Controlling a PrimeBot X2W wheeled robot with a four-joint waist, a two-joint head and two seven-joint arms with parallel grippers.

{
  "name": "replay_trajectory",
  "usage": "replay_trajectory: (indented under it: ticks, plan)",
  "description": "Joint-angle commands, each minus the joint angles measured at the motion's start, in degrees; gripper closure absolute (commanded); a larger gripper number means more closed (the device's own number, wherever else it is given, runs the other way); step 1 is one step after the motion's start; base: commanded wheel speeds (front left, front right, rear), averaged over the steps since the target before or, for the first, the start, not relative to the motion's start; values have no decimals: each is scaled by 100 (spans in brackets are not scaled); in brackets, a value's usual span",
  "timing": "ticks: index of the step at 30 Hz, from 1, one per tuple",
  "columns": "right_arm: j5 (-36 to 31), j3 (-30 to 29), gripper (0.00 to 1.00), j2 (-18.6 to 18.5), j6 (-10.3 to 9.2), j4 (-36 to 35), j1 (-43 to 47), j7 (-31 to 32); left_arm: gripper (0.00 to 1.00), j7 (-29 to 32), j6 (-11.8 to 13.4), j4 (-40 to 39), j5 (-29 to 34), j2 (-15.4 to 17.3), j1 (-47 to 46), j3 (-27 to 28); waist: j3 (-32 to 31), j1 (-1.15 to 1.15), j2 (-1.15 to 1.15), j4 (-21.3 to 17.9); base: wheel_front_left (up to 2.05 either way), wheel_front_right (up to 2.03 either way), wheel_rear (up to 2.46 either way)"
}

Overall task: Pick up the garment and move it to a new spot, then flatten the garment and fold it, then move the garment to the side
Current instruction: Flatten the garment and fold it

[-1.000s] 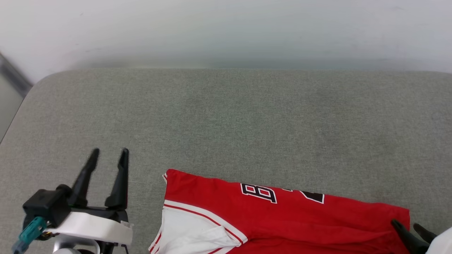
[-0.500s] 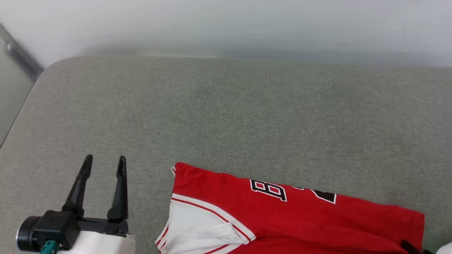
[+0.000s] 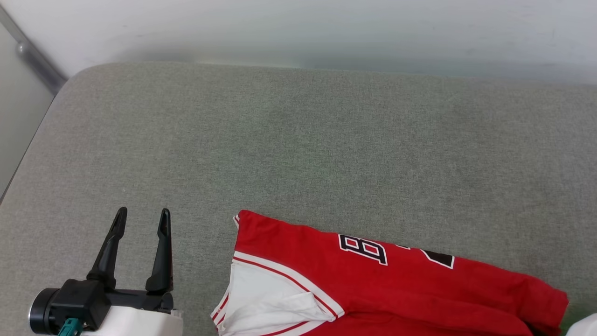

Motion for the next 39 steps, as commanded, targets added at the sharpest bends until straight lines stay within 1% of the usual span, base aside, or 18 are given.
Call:
replay_trajectory:
  ticks: [1, 5, 10, 11, 12, 15, 21, 28, 32, 35, 39]
  plan:
    - [139, 376, 0, 278, 21, 273, 61, 145, 0, -12, -38, 5, 21, -41, -90, 28, 14, 0, 0, 8, 0, 0, 0]
    - [340, 700, 0, 373, 41, 292, 1, 43, 0, -12, -67, 6, 65, -77, -91, 59, 18, 0, 0, 10, 0, 0, 0]
    - [431, 948, 0, 413, 44, 309, -70, -65, 0, -12, -80, 31, 95, -116, -55, 53, -39, 0, 0, -16, 0, 0, 0]
    - [412, 946, 56, 399, 44, 319, -84, -104, 0, -12, -84, 33, 105, -118, -41, 49, -55, 0, 0, -24, 0, 0, 0]
    - [378, 950, 100, 388, 44, 317, -94, -171, 0, -12, -87, 36, 107, -121, -30, 47, -69, 0, 0, -31, 0, 0, 0]
    - [338, 903, 100, 339, 38, 305, -123, -298, 0, -12, -87, 26, 118, -112, -10, 44, -106, 0, 0, -49, 0, 0, 0]
    - [195, 526, 100, 88, 5, 283, -258, -588, 0, -12, -91, 0, 100, -39, 21, -3, -154, 0, 0, -97, 0, 0, 0]
    - [-328, -74, 100, -282, 5, 397, -488, -765, 0, -12, -91, 18, 101, 9, 64, -78, -230, 0, 0, -136, 0, 0, 0]
    - [-673, -415, 100, -560, 8, 481, -667, -849, 0, -12, -91, 26, 100, 28, 88, -95, -278, 0, 0, -159, 0, 0, 0]
    - [-837, -412, 100, -645, 8, 565, -737, -905, 0, -12, -91, 2, -2, -9, 122, -60, -349, 0, 0, -184, 0, 0, 0]
    - [-780, -205, 100, -556, 9, 408, -693, -833, 0, -12, -92, -4, -19, -8, 163, -47, -450, 0, 0, -214, 0, 0, 0]
